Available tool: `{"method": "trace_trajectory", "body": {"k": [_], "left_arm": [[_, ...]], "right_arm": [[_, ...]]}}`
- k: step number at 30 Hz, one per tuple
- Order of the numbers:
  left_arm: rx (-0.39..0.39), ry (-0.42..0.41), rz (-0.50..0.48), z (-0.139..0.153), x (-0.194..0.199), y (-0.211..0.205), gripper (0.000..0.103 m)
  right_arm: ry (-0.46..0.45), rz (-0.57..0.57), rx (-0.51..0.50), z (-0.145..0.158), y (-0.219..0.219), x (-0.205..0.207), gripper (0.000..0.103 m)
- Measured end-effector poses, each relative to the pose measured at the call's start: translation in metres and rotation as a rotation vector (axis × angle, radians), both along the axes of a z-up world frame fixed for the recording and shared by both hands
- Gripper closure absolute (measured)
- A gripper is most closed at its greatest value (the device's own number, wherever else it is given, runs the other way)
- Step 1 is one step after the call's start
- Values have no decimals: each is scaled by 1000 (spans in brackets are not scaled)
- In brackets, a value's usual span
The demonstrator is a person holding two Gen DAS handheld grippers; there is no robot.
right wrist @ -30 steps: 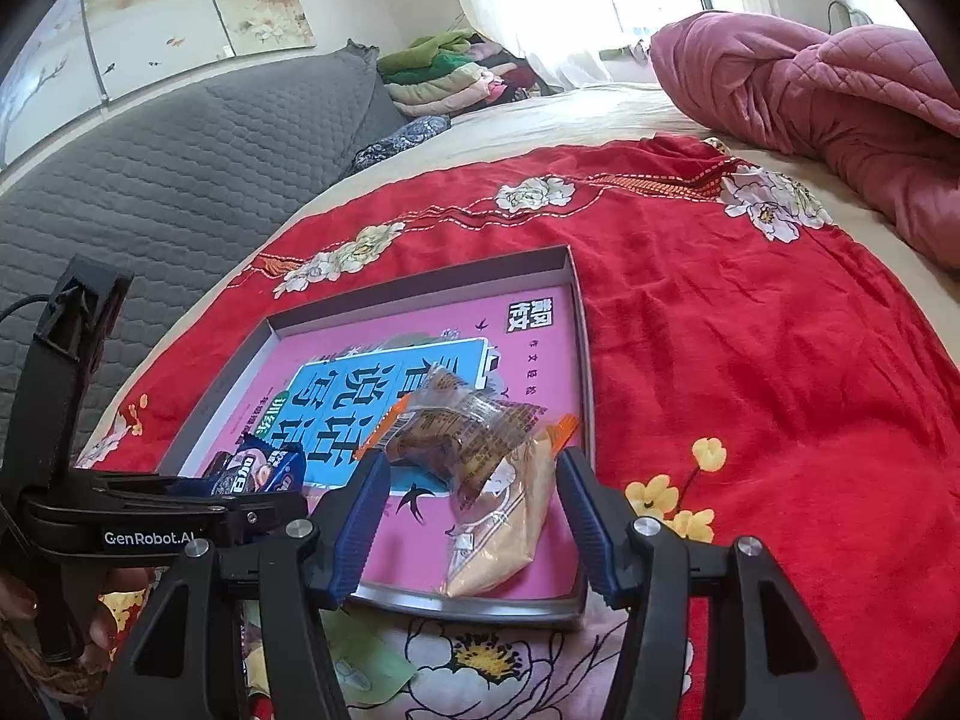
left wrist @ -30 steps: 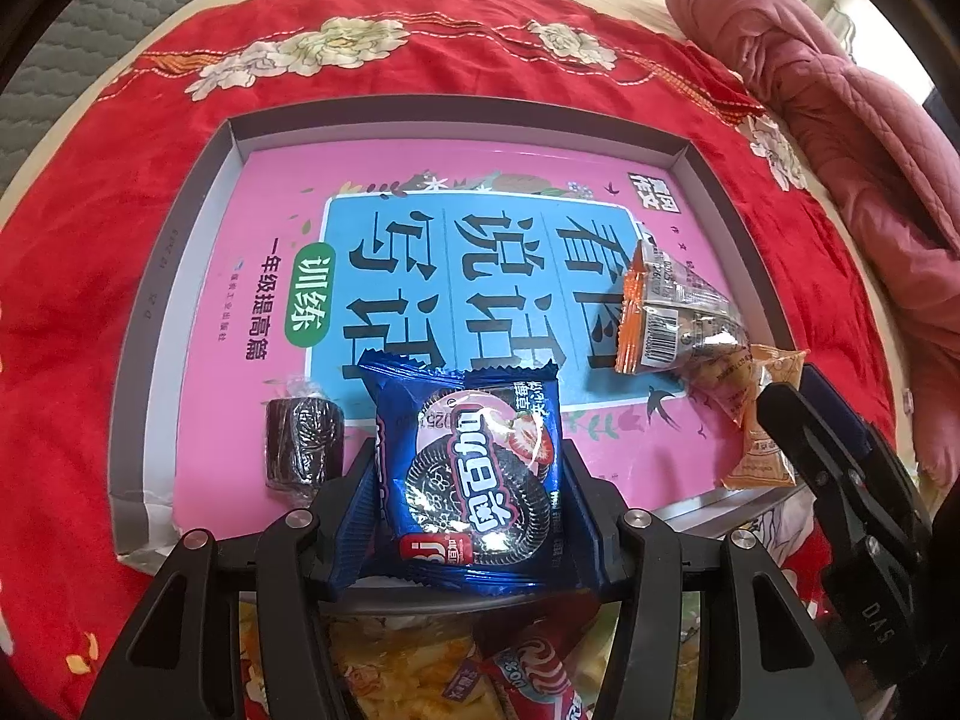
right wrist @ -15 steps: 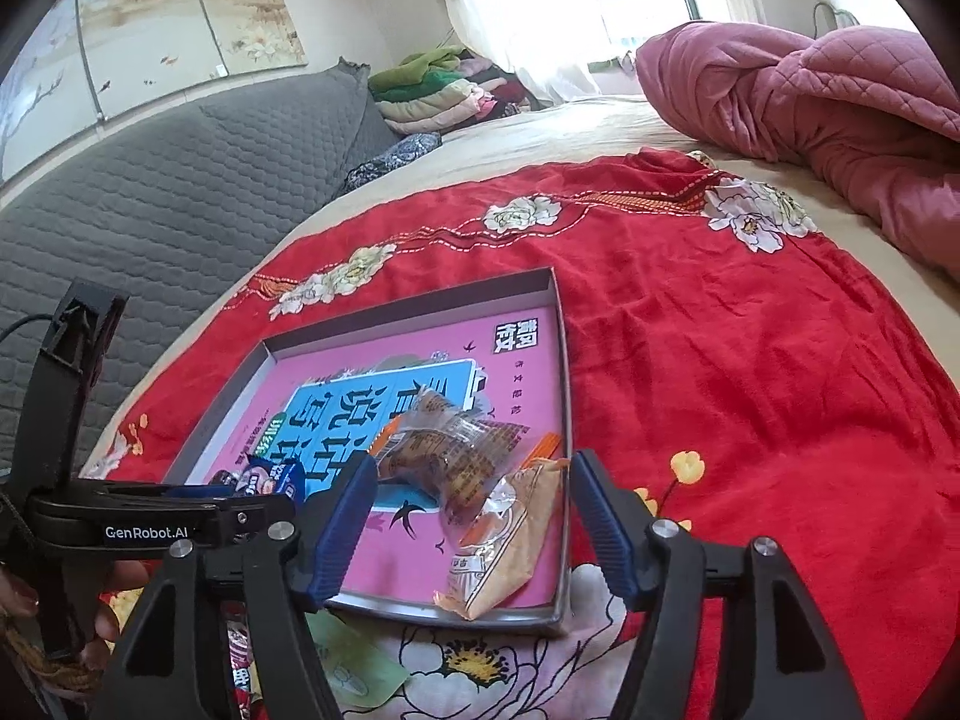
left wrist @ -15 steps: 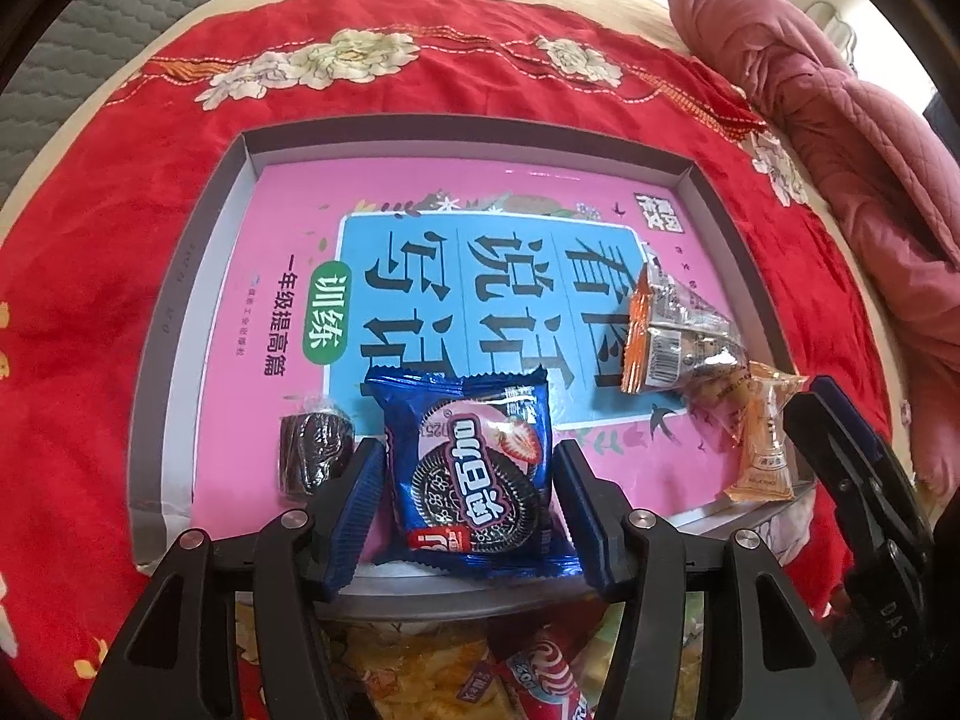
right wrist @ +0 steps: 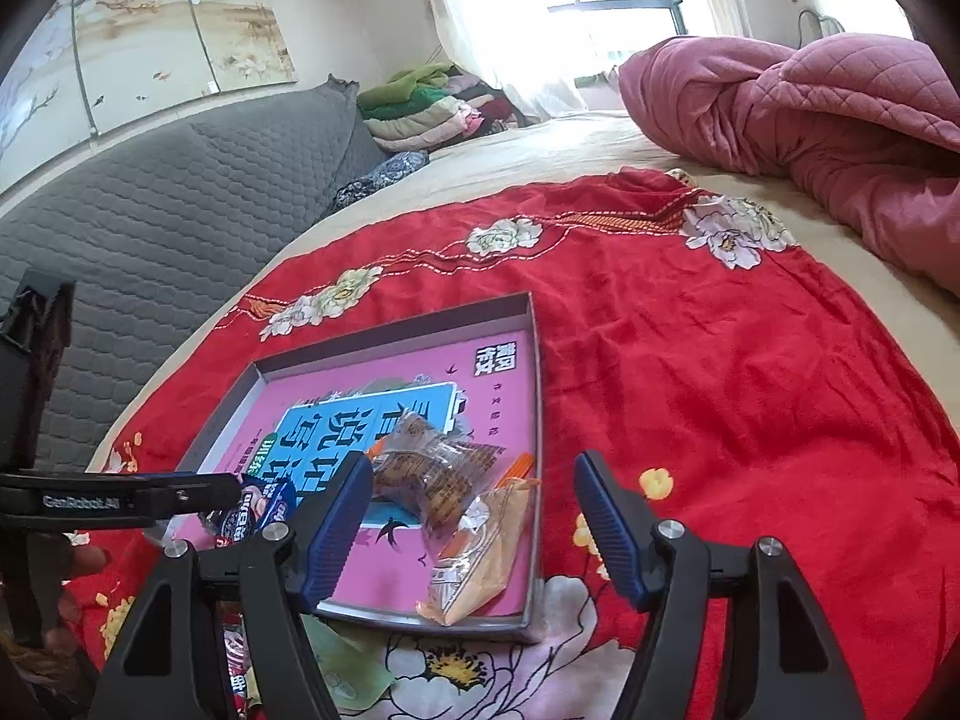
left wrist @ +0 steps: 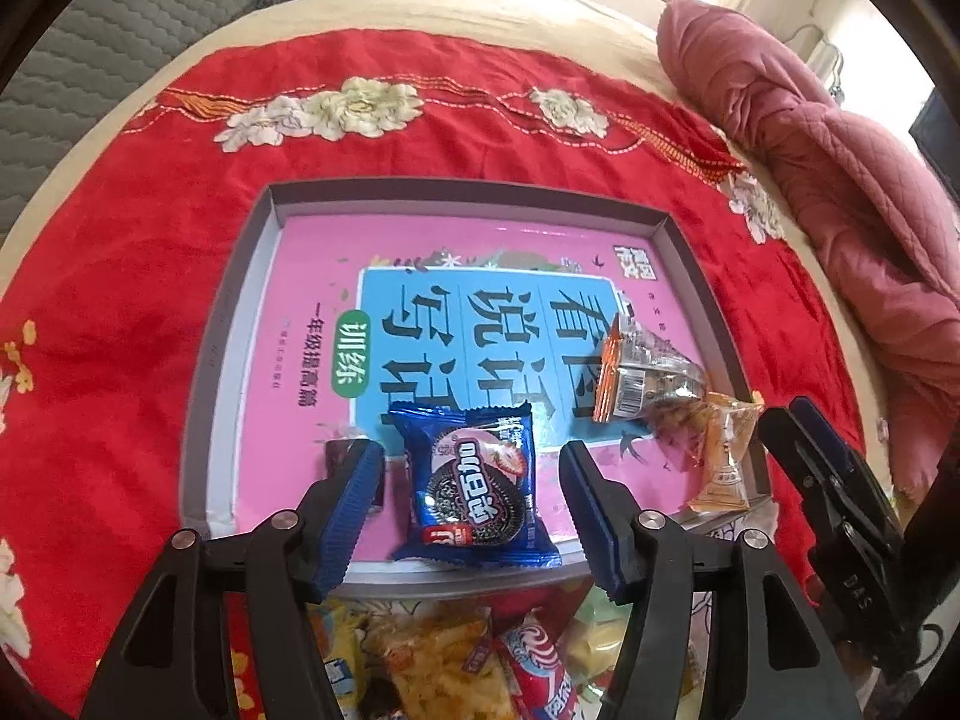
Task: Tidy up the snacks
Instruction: 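Open the right tool to drop the orange bag in the tray while the left tool releases the blue packet, then withdraw both open tools from the tray toward the snack pile beside it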
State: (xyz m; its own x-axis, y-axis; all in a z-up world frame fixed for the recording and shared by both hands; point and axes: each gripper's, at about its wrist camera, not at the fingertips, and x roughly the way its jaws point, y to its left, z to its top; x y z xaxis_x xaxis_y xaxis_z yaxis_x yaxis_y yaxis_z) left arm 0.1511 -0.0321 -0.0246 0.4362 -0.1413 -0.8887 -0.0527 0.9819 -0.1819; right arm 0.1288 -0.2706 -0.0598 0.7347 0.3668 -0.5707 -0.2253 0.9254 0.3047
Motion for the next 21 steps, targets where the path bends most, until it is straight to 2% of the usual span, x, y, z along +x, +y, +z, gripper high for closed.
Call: {"method": "trace_trajectory", "body": {"k": [10,21], "left_arm": [[-4,-30,27,20,-11,20,39],[-3,-40,48,29,-24,36,39]], "right_arm": [[-37,-1,-40,8,2,-8,33],[-68,9,-68,16,6,-20,33]]}}
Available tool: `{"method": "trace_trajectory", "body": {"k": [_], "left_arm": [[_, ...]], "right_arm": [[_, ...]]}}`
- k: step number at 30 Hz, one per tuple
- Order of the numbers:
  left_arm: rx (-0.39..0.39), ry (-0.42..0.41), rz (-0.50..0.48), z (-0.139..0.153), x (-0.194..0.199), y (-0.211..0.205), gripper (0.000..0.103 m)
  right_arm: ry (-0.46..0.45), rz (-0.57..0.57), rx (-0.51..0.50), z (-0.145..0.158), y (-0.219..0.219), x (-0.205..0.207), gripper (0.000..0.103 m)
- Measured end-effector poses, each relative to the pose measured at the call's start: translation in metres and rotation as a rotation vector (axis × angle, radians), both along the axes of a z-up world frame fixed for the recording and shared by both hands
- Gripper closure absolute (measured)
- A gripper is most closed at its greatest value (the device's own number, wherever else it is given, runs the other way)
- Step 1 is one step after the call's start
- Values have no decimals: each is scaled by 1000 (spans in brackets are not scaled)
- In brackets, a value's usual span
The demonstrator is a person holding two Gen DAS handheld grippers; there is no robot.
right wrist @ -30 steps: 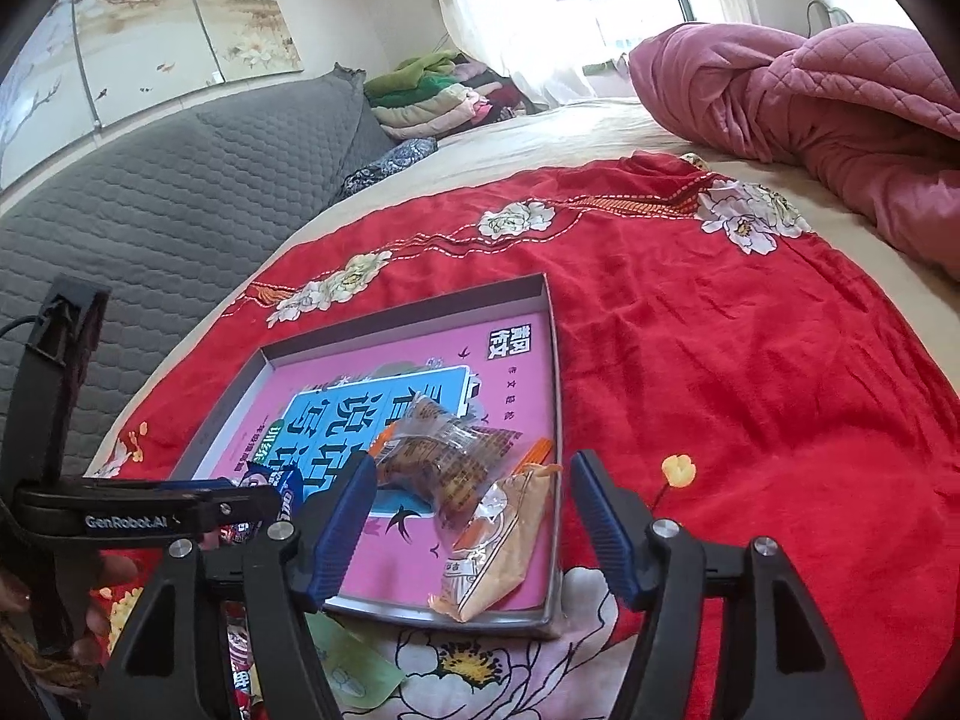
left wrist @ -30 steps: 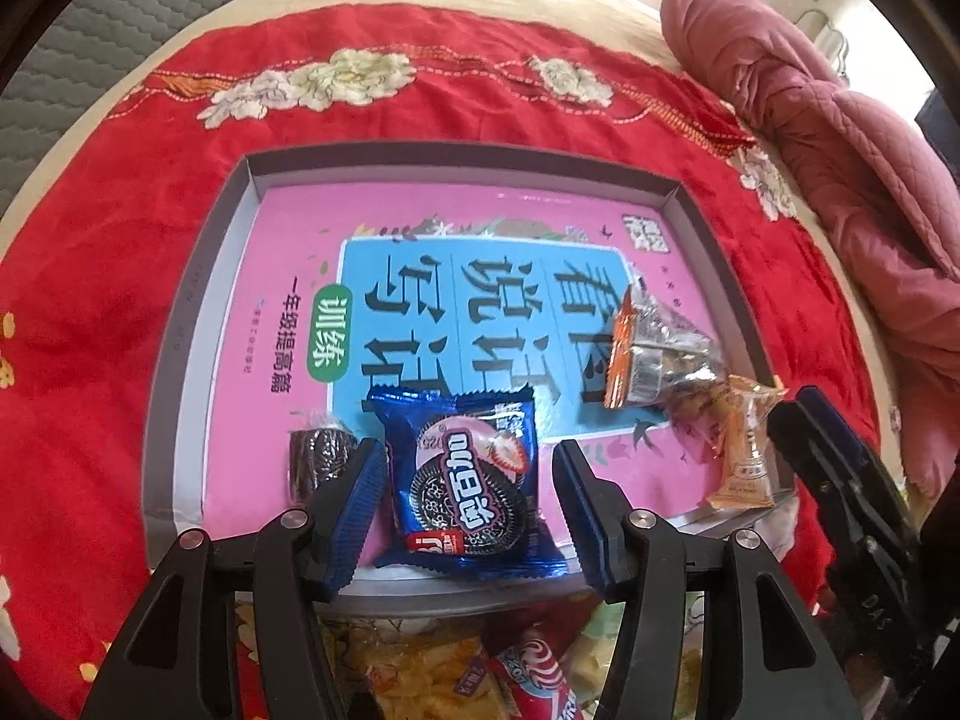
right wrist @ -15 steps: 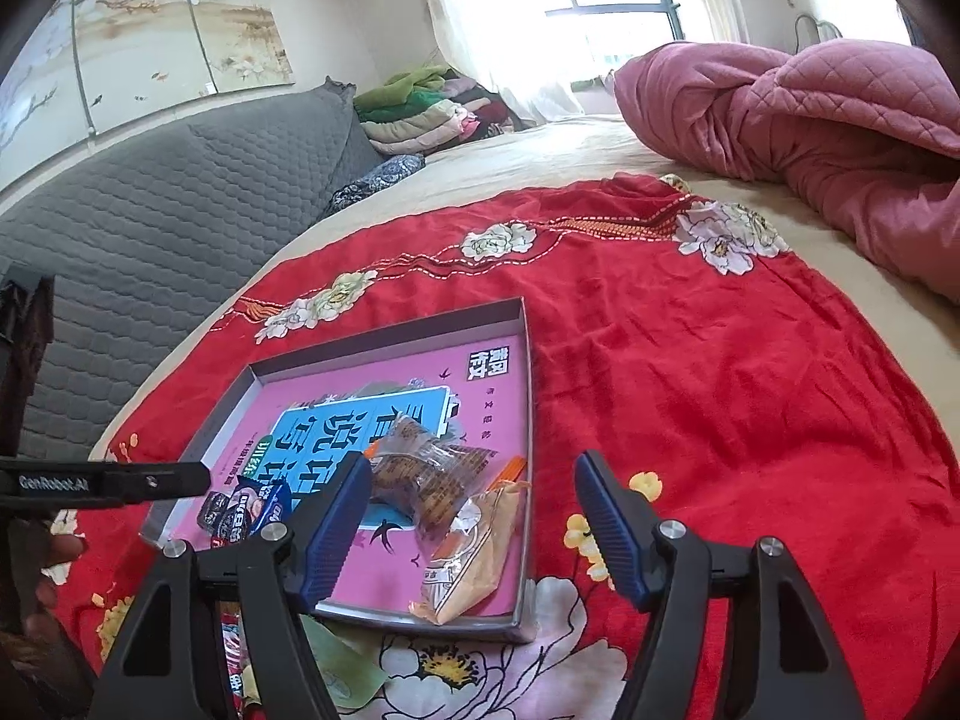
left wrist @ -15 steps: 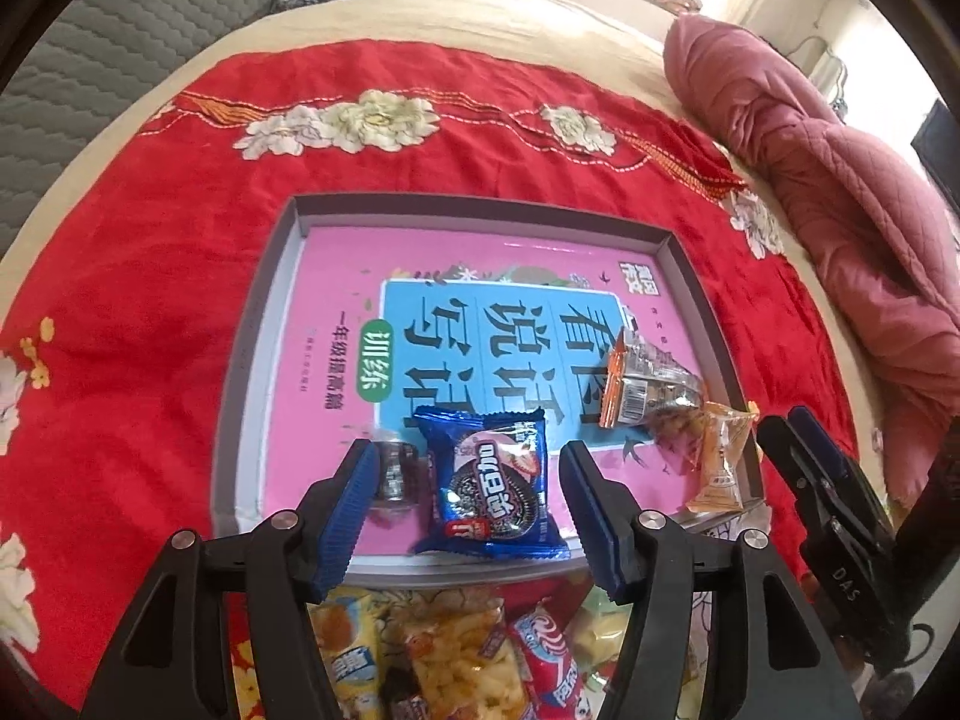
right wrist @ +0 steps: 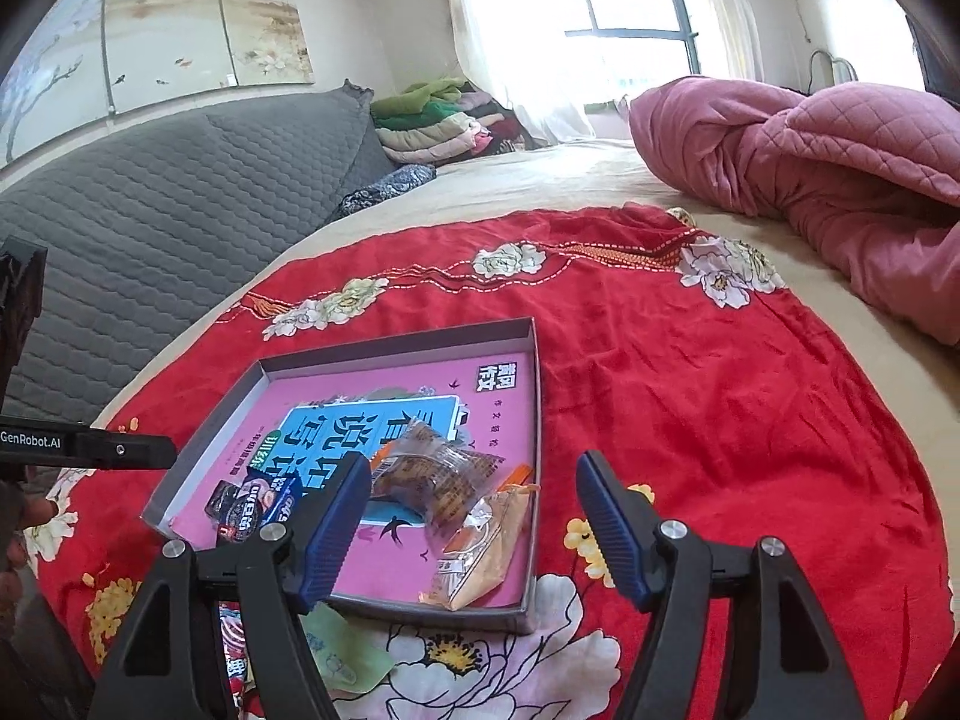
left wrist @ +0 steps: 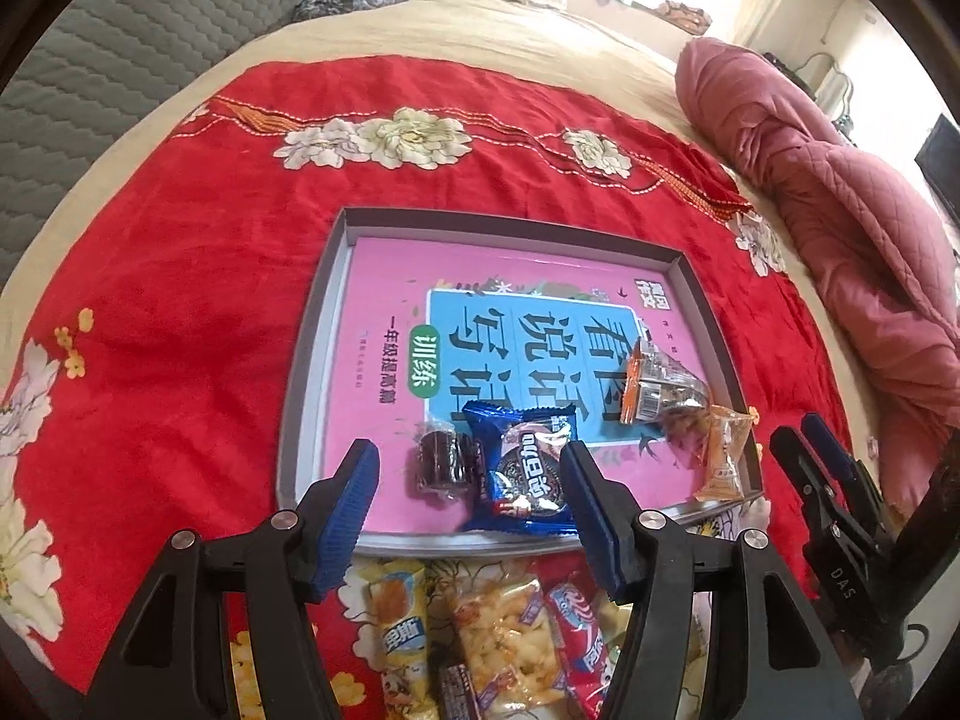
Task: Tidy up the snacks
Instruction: 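Withdraw both open tools from the tray toward the snack pile beside it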
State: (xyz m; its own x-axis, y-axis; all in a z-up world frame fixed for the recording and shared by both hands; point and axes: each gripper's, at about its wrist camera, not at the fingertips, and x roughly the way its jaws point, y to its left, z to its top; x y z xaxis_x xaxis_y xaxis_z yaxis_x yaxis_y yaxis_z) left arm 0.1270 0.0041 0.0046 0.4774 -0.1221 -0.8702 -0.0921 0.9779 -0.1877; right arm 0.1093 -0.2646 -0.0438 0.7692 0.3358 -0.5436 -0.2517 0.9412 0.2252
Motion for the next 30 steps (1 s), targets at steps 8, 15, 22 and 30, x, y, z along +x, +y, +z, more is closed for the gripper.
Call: {"method": "trace_trajectory", "body": {"k": [8,15,22,30], "left_arm": [[9,-3,-5,5,-11,6,39],[21,-1,-6,4,-19,15,38],[0,0,-23,4,-22,19,39],[-28,-10,-41,5,-27,27,38]], "right_arm": [[-7,20,-16,6,6,-10,32],[-4,30,-18,14,14,-23,32],[18,10,-36,16,17,-29,29],[54,-26,-35,20,14,-34,28]]}}
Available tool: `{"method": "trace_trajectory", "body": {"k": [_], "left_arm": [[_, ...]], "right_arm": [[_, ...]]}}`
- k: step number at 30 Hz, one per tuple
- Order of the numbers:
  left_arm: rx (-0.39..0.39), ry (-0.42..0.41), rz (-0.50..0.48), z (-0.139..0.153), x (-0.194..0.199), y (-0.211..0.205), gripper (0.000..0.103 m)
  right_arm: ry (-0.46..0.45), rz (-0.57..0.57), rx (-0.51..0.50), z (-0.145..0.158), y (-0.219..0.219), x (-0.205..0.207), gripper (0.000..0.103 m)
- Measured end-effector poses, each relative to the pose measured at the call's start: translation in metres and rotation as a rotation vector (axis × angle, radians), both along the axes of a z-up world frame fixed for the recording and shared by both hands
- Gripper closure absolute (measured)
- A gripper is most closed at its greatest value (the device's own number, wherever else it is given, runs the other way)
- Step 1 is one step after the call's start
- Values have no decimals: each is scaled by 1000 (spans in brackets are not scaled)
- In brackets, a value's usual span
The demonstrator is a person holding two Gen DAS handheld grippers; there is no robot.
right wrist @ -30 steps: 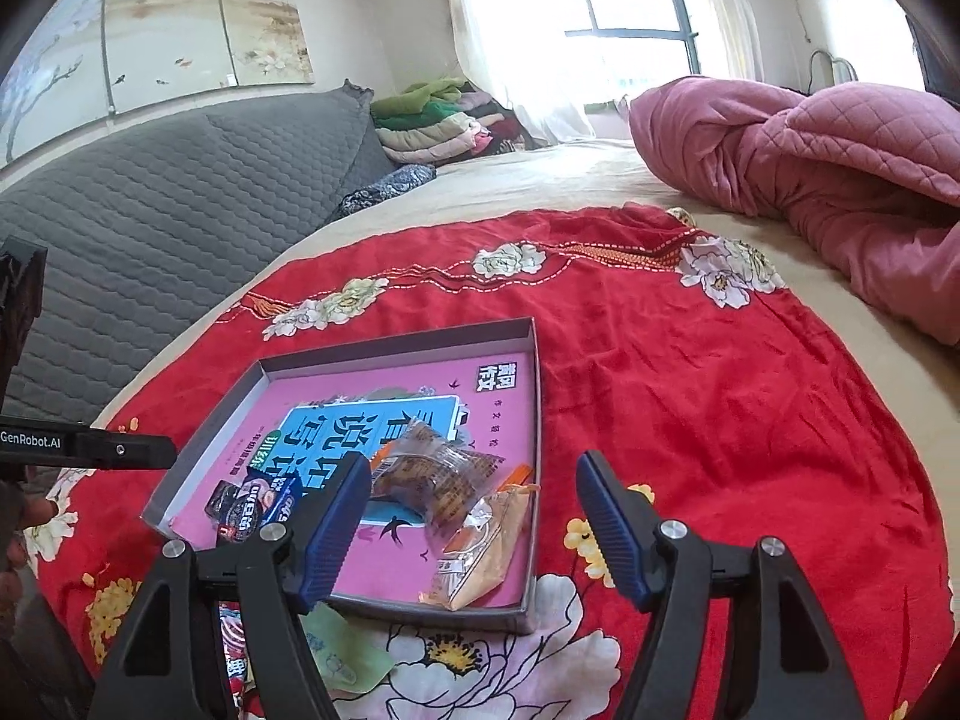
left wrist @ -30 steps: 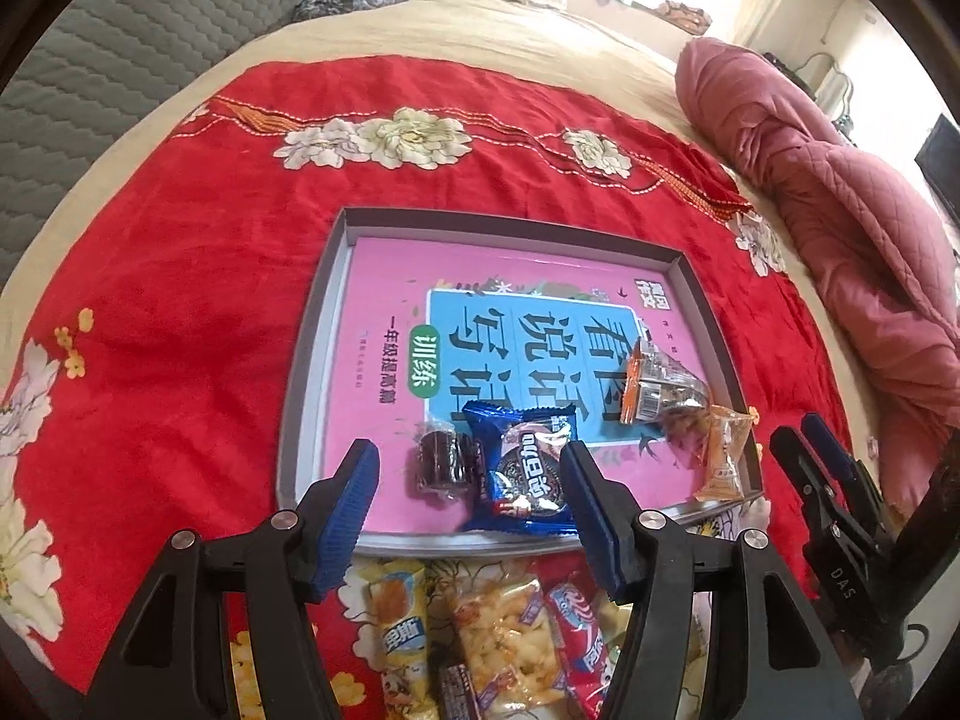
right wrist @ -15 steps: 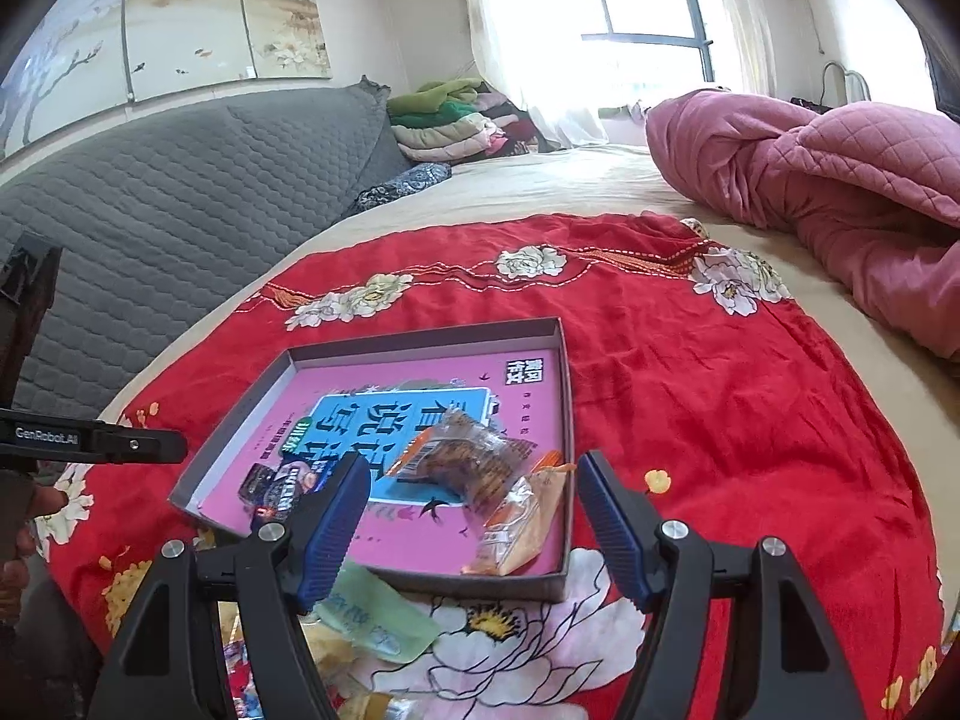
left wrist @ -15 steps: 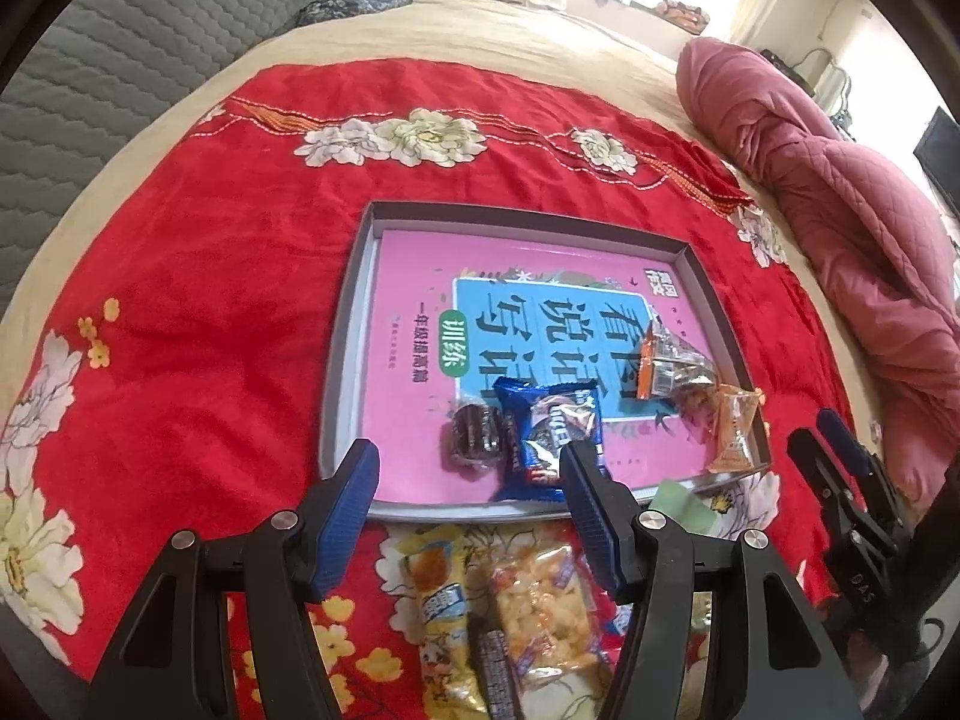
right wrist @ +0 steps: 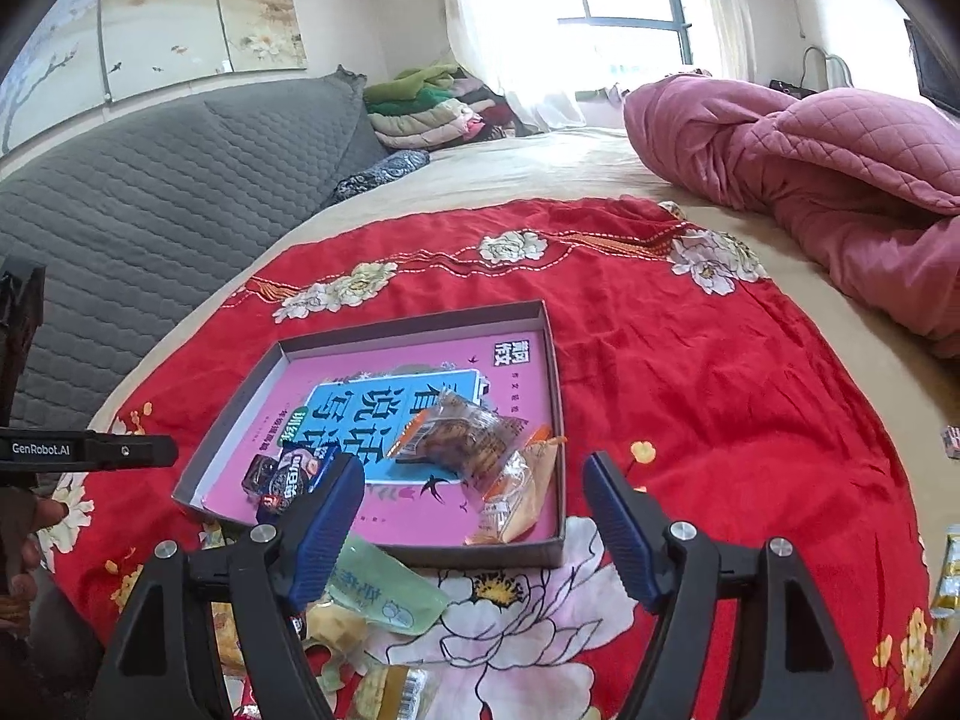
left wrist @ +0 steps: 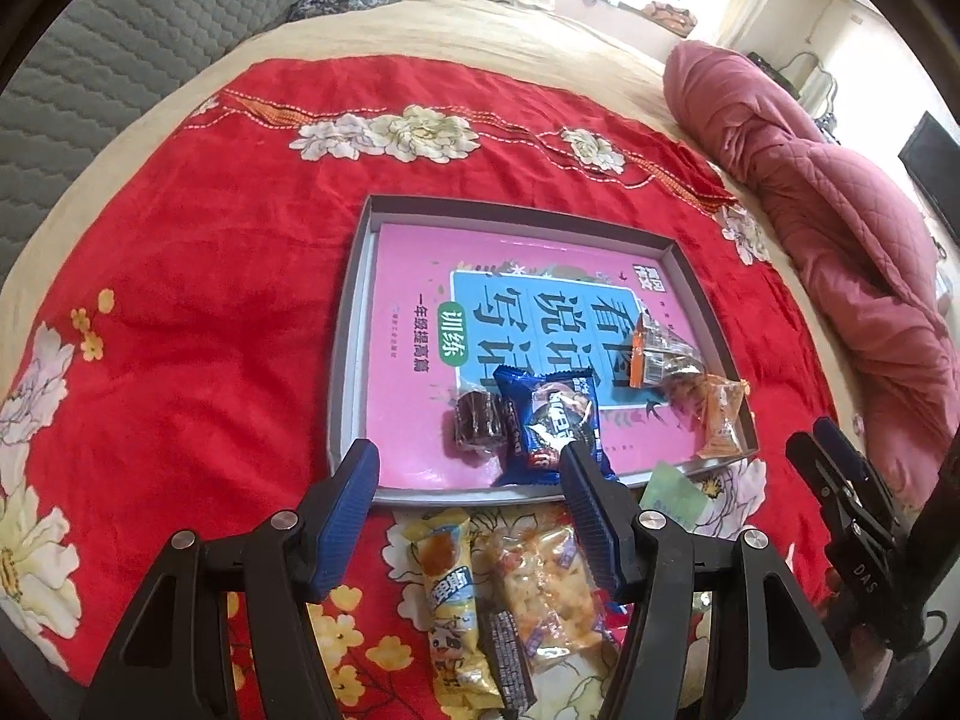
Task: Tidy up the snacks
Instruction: 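Withdraw both open tools from the tray toward the snack pile beside it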
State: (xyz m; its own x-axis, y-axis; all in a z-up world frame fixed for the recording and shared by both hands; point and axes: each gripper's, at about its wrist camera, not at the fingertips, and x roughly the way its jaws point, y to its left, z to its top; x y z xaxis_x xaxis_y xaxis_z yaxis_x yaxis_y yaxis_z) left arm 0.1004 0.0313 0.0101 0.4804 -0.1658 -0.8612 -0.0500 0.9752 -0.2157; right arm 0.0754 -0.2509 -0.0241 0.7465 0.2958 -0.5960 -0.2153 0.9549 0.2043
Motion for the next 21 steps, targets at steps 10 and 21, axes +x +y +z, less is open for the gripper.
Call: {"method": "trace_trajectory", "body": {"k": [10,21], "left_arm": [[3,-12,-37,4,-7,9,38],[-2,-9,-51,8,-25,18,38]], "right_arm": [[29,-33,-32,4,2,-13,23],[41,-39,-57,17,7,-31,22]]}}
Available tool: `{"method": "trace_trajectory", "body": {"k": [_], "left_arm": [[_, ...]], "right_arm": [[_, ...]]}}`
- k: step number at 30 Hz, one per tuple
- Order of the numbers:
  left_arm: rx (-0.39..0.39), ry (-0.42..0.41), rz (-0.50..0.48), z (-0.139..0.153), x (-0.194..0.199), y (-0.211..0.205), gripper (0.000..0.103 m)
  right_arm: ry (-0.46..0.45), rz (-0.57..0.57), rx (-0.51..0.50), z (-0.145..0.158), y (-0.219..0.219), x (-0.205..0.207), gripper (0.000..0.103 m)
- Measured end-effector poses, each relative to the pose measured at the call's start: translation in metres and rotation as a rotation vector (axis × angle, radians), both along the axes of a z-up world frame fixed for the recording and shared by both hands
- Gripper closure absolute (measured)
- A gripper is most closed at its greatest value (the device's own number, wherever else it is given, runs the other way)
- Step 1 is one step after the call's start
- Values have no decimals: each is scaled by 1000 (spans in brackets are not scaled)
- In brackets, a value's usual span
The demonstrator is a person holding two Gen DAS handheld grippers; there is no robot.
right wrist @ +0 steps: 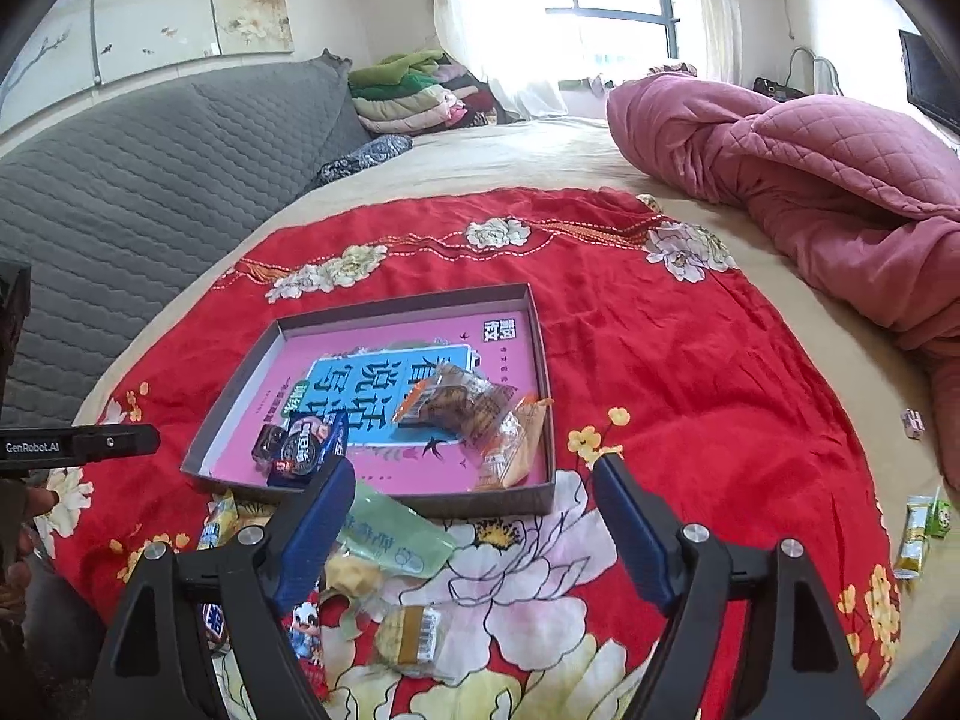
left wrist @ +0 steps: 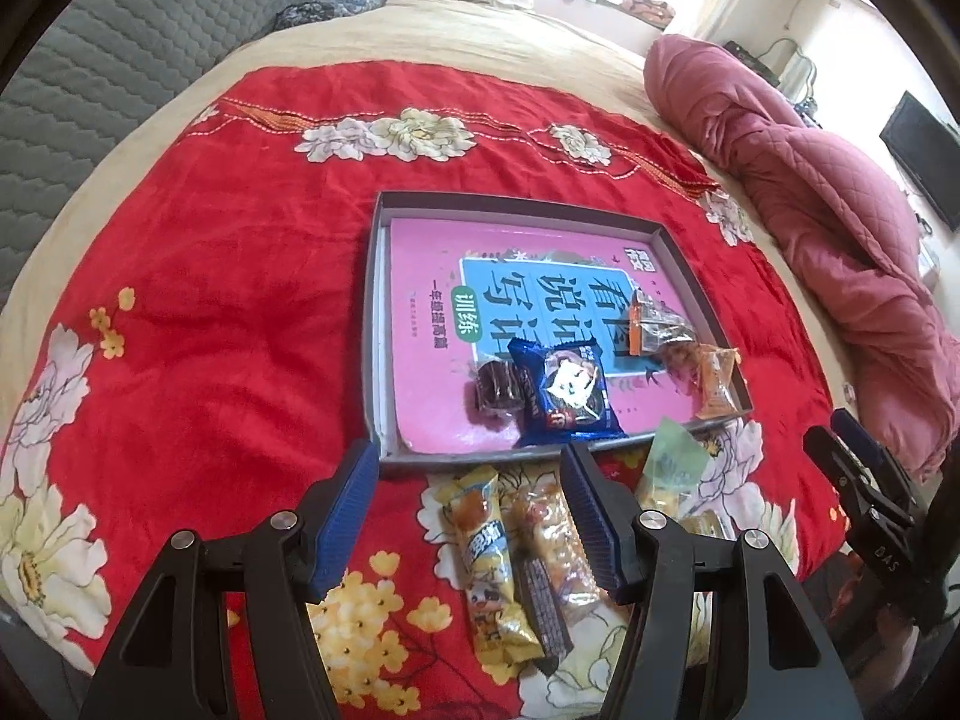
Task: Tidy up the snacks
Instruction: 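Withdraw both open tools from the tray toward the snack pile beside it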
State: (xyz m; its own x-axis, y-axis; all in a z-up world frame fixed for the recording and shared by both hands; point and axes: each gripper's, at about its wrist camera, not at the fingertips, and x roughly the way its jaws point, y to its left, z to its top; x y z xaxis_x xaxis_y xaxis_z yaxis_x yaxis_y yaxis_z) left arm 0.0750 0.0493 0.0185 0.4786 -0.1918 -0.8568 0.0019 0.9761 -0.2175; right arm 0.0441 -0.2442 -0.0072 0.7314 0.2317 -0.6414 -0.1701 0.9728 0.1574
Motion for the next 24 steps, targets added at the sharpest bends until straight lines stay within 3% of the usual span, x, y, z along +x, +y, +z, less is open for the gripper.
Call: {"method": "trace_trajectory", "body": {"k": [24], "left_arm": [[-15,47,1,-8,-22,9,38]], "right_arm": [[39,50,-7,0,17,-18,22]]}}
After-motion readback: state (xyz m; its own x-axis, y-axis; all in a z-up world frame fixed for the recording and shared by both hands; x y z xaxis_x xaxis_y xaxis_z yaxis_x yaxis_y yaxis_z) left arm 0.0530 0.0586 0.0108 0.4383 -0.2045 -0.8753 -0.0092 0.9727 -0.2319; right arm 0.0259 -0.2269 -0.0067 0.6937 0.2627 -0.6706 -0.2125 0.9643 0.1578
